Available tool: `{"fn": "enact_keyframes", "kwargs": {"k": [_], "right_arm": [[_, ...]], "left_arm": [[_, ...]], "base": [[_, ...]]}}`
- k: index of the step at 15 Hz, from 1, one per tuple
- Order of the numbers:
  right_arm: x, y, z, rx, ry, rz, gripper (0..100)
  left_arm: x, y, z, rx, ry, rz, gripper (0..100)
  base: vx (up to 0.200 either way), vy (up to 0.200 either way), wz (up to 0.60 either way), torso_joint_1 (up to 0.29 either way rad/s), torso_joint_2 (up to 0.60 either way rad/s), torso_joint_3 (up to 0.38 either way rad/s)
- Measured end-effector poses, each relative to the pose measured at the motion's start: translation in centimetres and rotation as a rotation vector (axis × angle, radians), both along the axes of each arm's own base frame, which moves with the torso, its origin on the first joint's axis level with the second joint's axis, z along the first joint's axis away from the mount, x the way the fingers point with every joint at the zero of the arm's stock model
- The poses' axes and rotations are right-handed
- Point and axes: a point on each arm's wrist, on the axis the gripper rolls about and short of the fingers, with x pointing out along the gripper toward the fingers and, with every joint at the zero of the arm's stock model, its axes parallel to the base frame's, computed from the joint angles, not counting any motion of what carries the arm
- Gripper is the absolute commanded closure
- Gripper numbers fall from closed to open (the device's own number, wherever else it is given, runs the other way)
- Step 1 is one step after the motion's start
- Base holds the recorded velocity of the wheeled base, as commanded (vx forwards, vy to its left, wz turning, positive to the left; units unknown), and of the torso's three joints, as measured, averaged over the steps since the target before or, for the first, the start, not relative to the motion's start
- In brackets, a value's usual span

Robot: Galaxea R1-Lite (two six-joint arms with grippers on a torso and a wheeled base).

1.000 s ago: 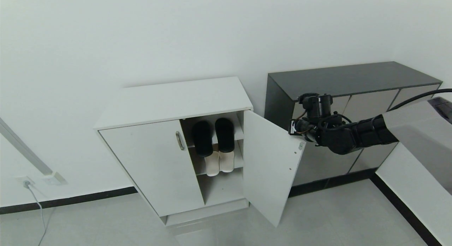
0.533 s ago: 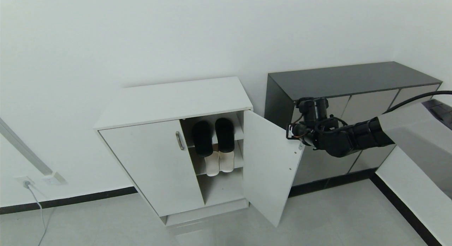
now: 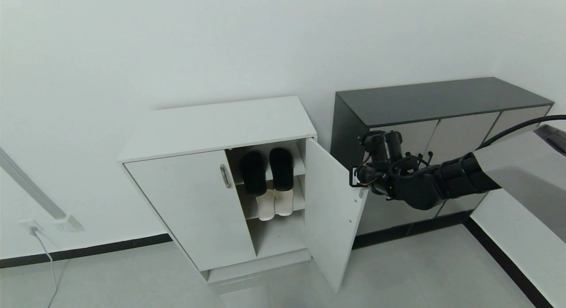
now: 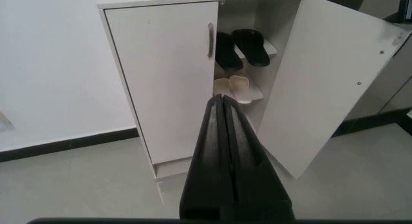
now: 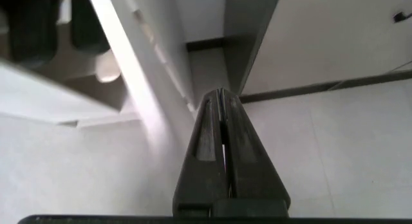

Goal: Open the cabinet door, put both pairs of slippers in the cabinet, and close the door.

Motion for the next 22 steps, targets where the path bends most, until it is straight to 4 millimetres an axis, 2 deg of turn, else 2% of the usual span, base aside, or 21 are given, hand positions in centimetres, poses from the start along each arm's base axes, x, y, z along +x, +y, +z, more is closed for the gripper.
{"fn": "enact_keyframes", "kwargs": {"k": [4, 11, 13, 15, 19, 22], "right_arm": [[-3.1, 2.8, 0.0, 0.021, 0.020, 0.077, 100], [-7.3, 7.6, 0.1, 0.042, 0.030, 0.260, 100], [-8.2, 8.6, 0.6, 0.081, -0.031, 0.304, 100], [-8.6, 8.5, 0.9, 0.035, -0.113, 0.336, 100], [-8.8, 5.4, 2.5, -0.018, -0.187, 0.312, 100], [-9.3, 4.4, 3.3, -0.026, -0.200, 0.310, 100]], "left_arm": [[0.0, 0.0, 0.0, 0.000, 0.000, 0.000, 100], [0.0, 0.0, 0.0, 0.000, 0.000, 0.000, 100], [0.0, 0.0, 0.0, 0.000, 0.000, 0.000, 100], [0.0, 0.0, 0.0, 0.000, 0.000, 0.000, 100], [0.0, 0.0, 0.0, 0.000, 0.000, 0.000, 100], [0.0, 0.0, 0.0, 0.000, 0.000, 0.000, 100]], "base": [[0.000, 0.000, 0.00, 0.000, 0.00, 0.000], [0.000, 0.000, 0.00, 0.000, 0.00, 0.000], [0.000, 0.000, 0.00, 0.000, 0.00, 0.000], [0.000, 0.000, 0.00, 0.000, 0.00, 0.000], [0.000, 0.000, 0.00, 0.000, 0.00, 0.000], [0.000, 0.000, 0.00, 0.000, 0.00, 0.000]]}}
